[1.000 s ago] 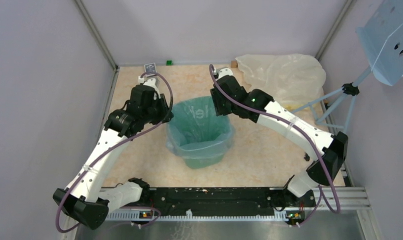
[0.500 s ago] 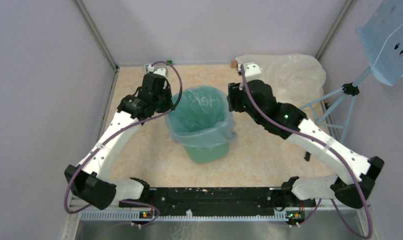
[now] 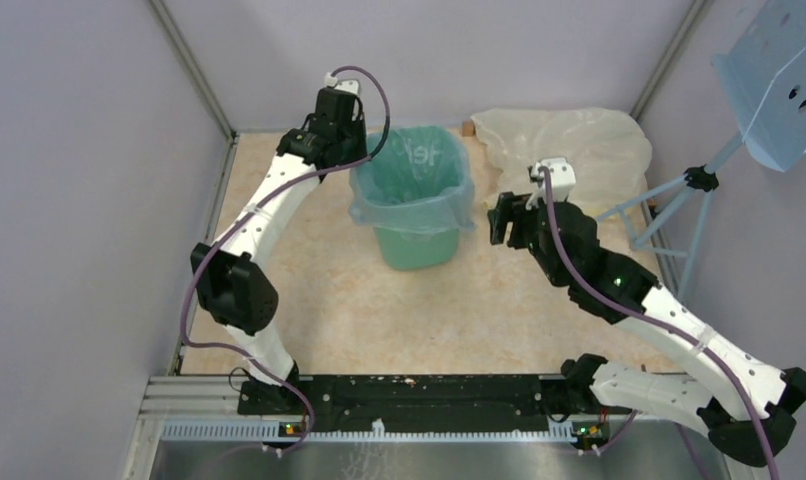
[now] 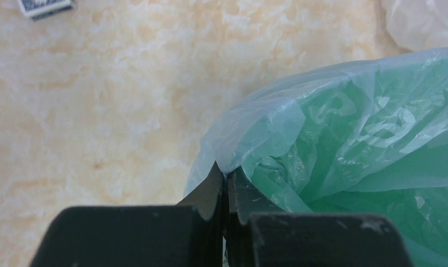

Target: Put the trash bags into the trash bin

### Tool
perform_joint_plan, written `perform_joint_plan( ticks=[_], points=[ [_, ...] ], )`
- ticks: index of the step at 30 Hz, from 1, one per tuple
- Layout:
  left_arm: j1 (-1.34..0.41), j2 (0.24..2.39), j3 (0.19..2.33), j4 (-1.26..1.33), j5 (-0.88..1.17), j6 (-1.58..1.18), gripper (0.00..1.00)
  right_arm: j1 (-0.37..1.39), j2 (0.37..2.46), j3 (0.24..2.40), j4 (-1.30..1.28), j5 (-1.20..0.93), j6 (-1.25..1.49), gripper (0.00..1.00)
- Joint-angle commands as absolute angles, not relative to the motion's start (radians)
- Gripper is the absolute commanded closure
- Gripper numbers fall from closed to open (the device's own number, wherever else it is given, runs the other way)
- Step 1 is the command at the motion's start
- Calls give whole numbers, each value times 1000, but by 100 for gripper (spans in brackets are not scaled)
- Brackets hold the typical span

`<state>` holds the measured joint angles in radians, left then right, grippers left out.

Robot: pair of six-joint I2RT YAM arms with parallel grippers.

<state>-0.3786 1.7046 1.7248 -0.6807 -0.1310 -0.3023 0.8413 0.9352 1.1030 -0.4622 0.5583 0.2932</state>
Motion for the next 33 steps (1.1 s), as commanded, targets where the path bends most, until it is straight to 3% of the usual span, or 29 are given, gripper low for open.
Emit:
perform_joint_plan(
  ticks=[1, 4, 7, 8, 14, 19, 25, 29, 33],
  points=[
    [-372, 1806, 1884, -577, -64, -298, 97, 833, 837, 961, -398, 615, 342, 33],
    [-373, 1854, 1948, -572, -16, -293, 87, 833, 763, 845, -368, 644, 366, 33],
    [-373, 1852, 1974, -584, 43, -289, 50, 832, 685, 740, -335, 648, 373, 33],
    [-373, 1835, 1967, -583, 50, -286, 43, 828, 667, 710, -326, 648, 379, 33],
    [-371, 1658, 1858, -572, 27, -280, 17, 714, 600, 591, -286, 553, 448, 32],
    [-348, 1434, 1653, -569, -95, -276, 8, 584, 584, 523, -209, 471, 392, 30],
    [-269, 1053, 1216, -465, -190, -361, 1, 560, 572, 465, -44, 544, 240, 27],
    [-265, 809, 851, -296, -216, -389, 1, 559, 522, 320, 193, 547, 95, 26],
    [-265, 635, 578, -25, -93, -341, 1, 544, 507, 137, 513, 605, -16, 27]
  ],
)
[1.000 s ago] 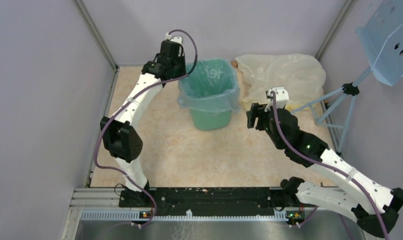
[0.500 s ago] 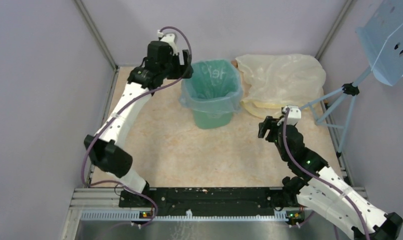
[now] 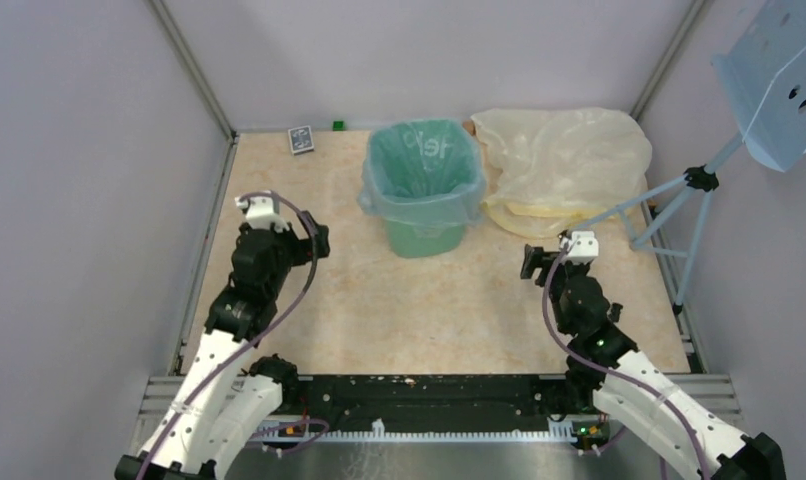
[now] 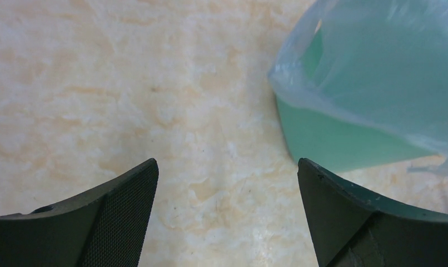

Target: Put the trash bags into the trash bin

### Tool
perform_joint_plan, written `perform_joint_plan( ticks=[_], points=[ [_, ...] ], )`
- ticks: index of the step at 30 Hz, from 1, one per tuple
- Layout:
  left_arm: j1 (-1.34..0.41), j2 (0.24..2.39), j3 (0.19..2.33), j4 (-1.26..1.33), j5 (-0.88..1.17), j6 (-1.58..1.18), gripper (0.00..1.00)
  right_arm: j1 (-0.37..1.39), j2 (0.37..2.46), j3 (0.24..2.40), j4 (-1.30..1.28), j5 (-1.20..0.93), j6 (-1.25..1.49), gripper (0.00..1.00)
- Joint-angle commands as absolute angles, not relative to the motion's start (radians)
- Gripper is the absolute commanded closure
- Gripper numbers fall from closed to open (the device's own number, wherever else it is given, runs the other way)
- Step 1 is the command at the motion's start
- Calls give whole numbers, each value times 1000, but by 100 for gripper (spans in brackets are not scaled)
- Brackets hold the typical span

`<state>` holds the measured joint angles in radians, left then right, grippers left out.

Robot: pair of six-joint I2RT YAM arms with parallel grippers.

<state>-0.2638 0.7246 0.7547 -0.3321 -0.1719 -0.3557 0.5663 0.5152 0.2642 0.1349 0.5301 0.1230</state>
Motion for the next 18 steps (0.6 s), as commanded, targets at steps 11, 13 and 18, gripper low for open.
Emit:
perform_joint_plan(
  ticks=[11, 13, 18],
  points=[
    [-271, 762, 346, 304, -175, -249, 1, 284, 942, -68, 1179, 469, -114, 20],
    [-272, 806, 322, 370, -161, -195, 1, 237, 1048, -58, 1239, 420, -109, 23],
    [-272, 894, 279, 478, -224, -167, 1, 156, 1362, -28, 1528, 419, -33, 25]
  ],
)
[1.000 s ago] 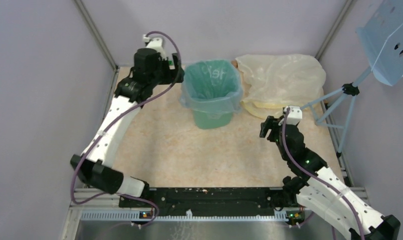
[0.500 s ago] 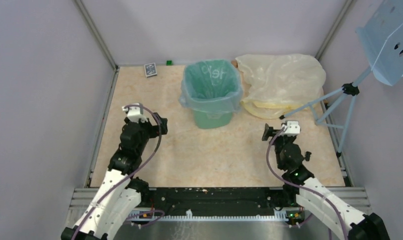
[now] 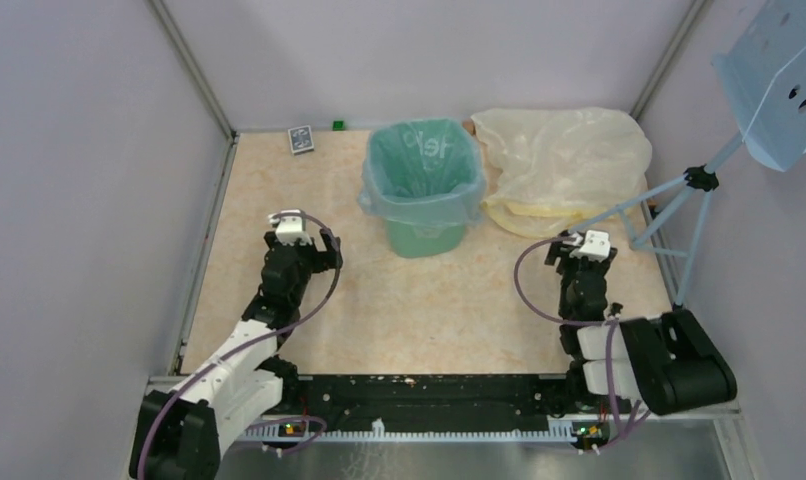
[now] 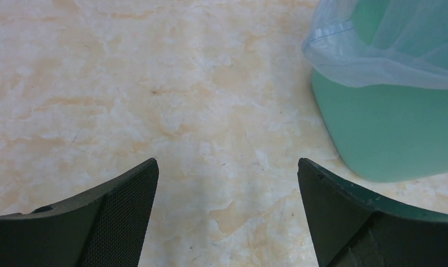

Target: Put the trash bags into the trash bin

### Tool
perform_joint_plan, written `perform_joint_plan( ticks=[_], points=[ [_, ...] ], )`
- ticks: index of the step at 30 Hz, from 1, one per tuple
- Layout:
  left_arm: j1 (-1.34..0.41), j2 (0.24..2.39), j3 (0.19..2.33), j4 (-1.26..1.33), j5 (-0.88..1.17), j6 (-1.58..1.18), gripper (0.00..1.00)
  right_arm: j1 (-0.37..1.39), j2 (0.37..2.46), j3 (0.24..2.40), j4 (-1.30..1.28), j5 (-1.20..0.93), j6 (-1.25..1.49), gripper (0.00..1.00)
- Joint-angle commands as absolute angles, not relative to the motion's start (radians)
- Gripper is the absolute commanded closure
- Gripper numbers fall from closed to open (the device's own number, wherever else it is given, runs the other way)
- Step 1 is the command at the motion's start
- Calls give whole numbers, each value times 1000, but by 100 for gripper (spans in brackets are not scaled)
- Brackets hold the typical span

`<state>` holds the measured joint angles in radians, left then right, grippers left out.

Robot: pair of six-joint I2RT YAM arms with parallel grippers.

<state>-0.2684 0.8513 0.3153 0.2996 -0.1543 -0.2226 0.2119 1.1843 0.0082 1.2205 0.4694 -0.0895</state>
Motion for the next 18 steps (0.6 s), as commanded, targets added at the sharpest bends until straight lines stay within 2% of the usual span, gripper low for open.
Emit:
perform_joint_plan(
  ticks=[1, 3, 5, 6, 7, 12, 18],
  points=[
    [-270, 912, 271, 505, -239, -158, 1, 140, 1427, -10, 1551, 397, -20, 27],
    [-267, 947, 260, 554, -261, -125, 1, 128, 1532, -4, 1656, 387, -39, 24],
    [-264, 984, 248, 614, -296, -95, 1, 123, 1441, 74, 1401, 383, -10, 24],
    [-262, 1001, 249, 628, -302, -86, 1, 121, 1440, 122, 1314, 392, -8, 16],
    [-257, 1022, 245, 655, -308, -75, 1, 119, 1471, 164, 1285, 410, -7, 15],
    [-158, 1147, 209, 795, -257, -82, 1, 117, 1463, 131, 1335, 258, -52, 13],
    [-81, 1313, 184, 1039, -119, -19, 1, 112, 1461, 135, 1326, 255, -46, 12]
  ],
)
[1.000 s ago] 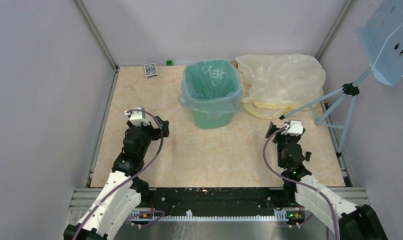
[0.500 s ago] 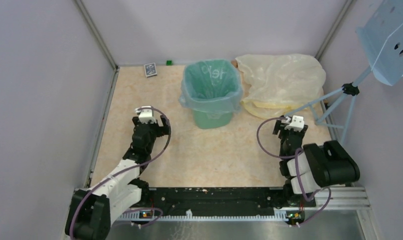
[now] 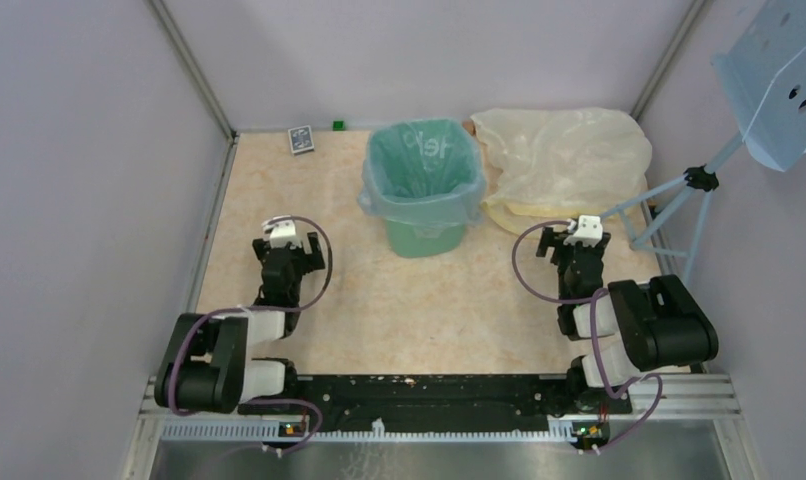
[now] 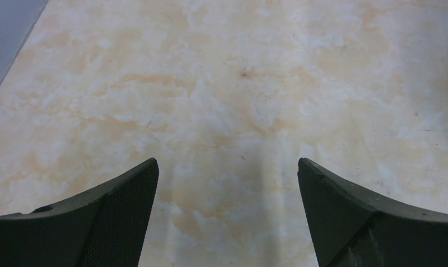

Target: Put the trash bags into the trash bin

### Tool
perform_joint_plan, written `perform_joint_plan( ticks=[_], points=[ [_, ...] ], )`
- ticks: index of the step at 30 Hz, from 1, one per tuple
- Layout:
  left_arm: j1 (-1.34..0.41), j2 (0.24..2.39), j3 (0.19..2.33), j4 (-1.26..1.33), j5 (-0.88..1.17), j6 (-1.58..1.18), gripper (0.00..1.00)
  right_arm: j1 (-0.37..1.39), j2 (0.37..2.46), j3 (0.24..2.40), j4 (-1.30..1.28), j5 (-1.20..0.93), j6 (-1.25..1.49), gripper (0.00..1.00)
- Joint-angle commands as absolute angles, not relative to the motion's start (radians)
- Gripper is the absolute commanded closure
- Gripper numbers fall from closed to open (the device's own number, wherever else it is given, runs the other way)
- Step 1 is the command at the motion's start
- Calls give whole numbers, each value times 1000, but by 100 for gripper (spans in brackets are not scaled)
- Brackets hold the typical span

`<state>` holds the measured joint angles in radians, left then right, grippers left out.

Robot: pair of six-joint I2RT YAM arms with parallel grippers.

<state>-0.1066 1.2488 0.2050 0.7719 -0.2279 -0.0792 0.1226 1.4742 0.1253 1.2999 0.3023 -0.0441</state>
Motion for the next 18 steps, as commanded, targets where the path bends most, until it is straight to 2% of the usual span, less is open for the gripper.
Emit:
perform_joint_plan(
  ticks=[1, 3, 6, 7, 9, 10, 14, 18],
  points=[
    [-76, 1341, 184, 1105, -91, 14, 1, 113, 1464, 132, 1335, 256, -49, 12],
    [-68, 1399, 211, 1110, -22, 55, 1, 112, 1463, 133, 1331, 256, -48, 12],
    [-59, 1577, 211, 1339, 90, 110, 1, 112, 1463, 132, 1332, 256, -48, 12],
    [-60, 1600, 226, 1322, 89, 113, 1, 112, 1463, 132, 1333, 256, -48, 12],
    [-59, 1542, 305, 1075, 44, 75, 1, 112, 1463, 132, 1332, 256, -48, 12],
    [-58, 1548, 329, 1043, 43, 74, 1, 113, 1463, 132, 1332, 255, -48, 12],
    [-55, 1572, 282, 1166, 39, 80, 1, 112, 1463, 132, 1332, 255, -48, 11],
    [-55, 1569, 284, 1153, 40, 80, 1, 112, 1463, 132, 1333, 255, -48, 11]
  ],
)
